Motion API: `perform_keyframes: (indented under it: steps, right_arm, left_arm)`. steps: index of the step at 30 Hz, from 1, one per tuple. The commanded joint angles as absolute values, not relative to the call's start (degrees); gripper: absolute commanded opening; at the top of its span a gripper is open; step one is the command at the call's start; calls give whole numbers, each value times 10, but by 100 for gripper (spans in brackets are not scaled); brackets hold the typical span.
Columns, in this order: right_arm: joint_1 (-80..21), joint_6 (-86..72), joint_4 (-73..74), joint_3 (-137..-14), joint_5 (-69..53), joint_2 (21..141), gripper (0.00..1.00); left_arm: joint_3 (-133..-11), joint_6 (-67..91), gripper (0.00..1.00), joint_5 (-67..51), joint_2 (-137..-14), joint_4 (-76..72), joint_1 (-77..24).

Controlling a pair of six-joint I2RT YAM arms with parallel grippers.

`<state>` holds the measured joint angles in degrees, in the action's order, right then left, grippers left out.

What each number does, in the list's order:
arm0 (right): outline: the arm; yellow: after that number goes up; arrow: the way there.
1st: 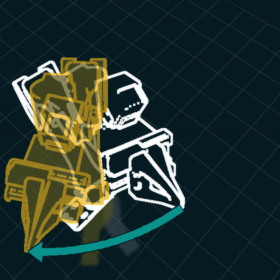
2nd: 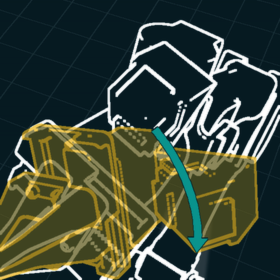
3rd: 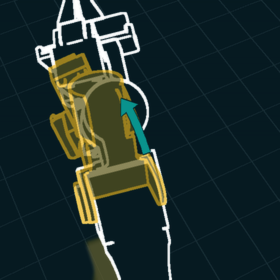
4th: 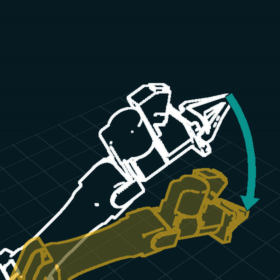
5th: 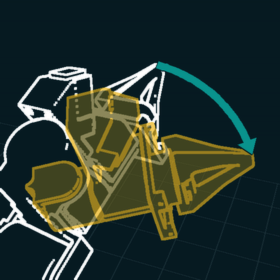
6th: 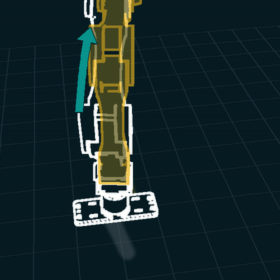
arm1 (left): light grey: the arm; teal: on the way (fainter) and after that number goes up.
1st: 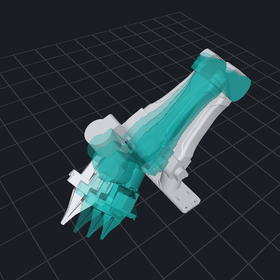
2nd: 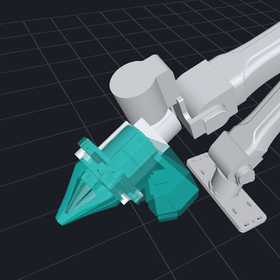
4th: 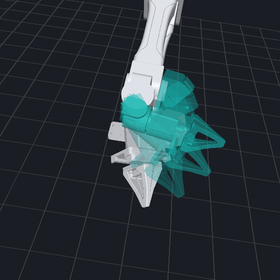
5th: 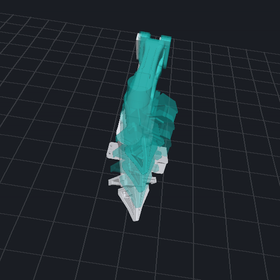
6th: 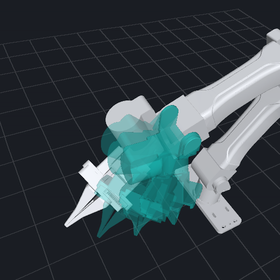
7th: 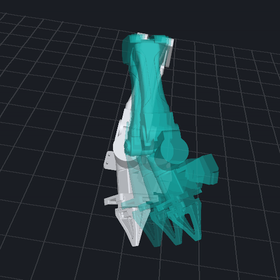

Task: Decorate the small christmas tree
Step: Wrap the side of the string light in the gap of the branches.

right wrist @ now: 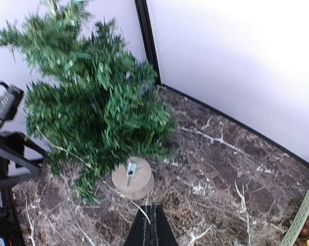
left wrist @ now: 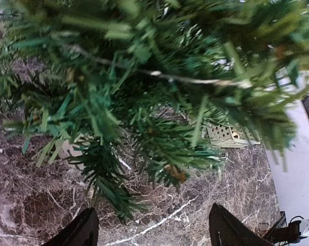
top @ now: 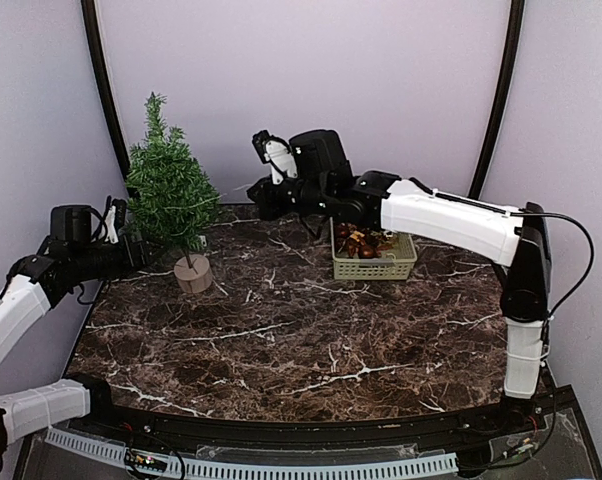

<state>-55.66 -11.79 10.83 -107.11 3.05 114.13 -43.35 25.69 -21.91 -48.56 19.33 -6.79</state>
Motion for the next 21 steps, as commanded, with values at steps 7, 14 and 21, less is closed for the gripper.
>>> perform_keyframes:
  steps: [7,14,21]
  right_arm:
    - [-538,-113,103,-1174,36,1186,0]
    - [-529,-123,122,-1199,27,1213,0]
    - [-534,-124,80,-1098,3,1129,0]
  left_arm:
    - [-400,274,70,-204,-524,148,-73]
    - [-392,275,40,-195,-524,148,-73]
    - [-387,276,24,-194,-524,143,-73]
